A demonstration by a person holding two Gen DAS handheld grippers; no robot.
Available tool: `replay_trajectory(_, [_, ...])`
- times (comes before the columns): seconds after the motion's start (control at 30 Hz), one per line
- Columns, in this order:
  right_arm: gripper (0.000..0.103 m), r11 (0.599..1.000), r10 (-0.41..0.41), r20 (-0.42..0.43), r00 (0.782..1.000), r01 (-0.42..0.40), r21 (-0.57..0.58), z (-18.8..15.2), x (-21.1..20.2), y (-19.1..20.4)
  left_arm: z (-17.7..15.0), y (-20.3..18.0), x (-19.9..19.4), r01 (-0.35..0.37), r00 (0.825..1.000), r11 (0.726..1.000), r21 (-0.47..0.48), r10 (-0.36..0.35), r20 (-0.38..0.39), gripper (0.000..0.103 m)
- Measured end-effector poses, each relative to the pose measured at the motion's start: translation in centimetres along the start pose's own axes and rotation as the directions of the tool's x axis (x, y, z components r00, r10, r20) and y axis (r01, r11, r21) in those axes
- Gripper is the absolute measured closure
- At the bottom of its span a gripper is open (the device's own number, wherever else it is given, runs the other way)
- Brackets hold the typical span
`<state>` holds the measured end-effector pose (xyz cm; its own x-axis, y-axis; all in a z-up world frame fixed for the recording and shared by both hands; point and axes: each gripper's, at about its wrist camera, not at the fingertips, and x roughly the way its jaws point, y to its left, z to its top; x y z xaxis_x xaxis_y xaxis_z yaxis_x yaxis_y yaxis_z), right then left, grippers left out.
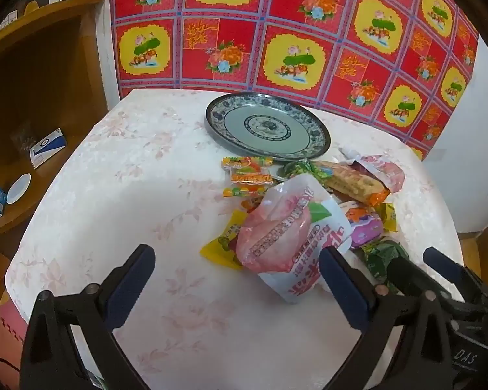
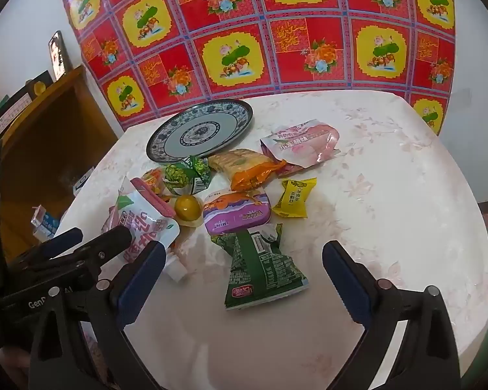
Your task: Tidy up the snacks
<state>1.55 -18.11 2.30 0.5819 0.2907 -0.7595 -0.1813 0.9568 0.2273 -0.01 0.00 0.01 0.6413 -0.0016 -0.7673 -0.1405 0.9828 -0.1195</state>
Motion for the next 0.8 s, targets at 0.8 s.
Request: replay_trajectory(0.8, [0.004,1.000,0.011,-0.004,1.000,-0.011,0.007,0.36,-0.31,-0.03,-0.19,-0.10,0.24,0.005,1.000,1.000,0.011,-0.005,-0.003,0.000])
